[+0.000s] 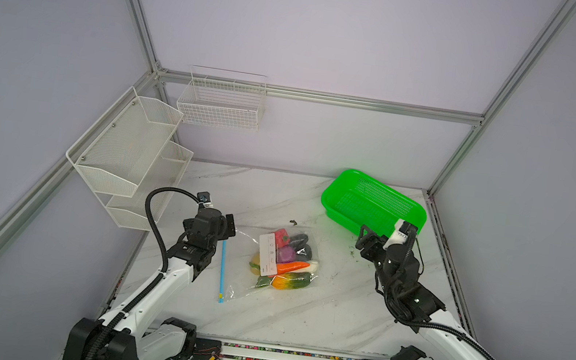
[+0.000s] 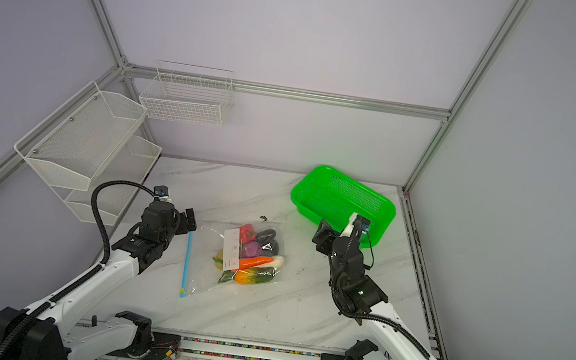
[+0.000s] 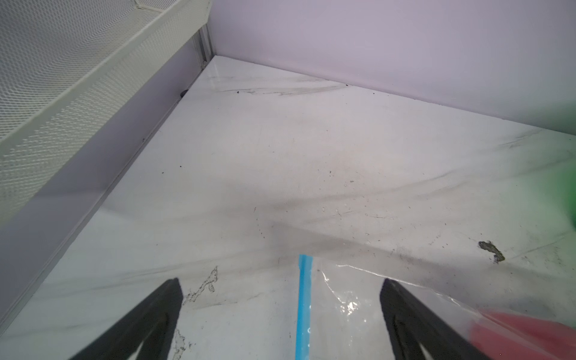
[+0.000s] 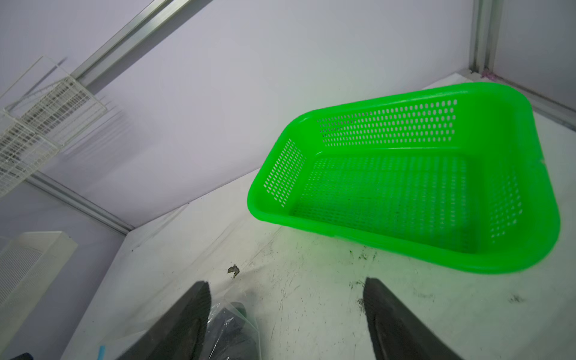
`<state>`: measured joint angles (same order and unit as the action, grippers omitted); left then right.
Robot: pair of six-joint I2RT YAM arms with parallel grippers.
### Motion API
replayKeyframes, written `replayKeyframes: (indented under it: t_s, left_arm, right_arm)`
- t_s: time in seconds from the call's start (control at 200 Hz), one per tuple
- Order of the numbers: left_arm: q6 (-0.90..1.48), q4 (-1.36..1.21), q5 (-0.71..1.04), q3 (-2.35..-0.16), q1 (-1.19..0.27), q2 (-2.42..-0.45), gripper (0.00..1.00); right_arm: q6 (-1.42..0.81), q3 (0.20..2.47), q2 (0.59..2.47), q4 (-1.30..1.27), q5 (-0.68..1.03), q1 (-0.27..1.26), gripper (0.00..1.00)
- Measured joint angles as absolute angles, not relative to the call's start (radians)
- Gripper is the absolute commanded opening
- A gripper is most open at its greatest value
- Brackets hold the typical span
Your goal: Place the food in the zip-top bag and seal the zipper
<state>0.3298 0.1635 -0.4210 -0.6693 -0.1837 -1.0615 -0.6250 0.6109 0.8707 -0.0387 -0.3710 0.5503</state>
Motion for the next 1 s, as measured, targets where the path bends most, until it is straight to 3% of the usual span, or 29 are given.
replayKeyframes:
  t_s: [0.16, 0.41, 0.83, 1.0]
  left_arm:
    - [0.329, 0.125, -0.465, -0.638, -0.183, -1.047, 1.00]
    - [0.316, 0.042, -0.480, -0.564, -0.153, -1.082, 1.00]
    - [0.178, -0.241, -0.447, -0.498, -0.082, -1.271, 0.99]
    - [0.117, -0.418, -0.384, -0.447, -0.039, -1.344, 0.98]
  right_arm:
    - [-0.734, 0.553, 0.890, 0.004, -0.287, 0.456, 0.84]
    - [-0.611, 0.556, 1.280, -0.159, -0.115, 0.146, 0.84]
    - [-0.076, 0.582, 1.561, -0.771, -0.213, 0.133, 0.90]
    - [0.023, 0.503, 1.655, -1.035, -0.214, 0.130, 0.87]
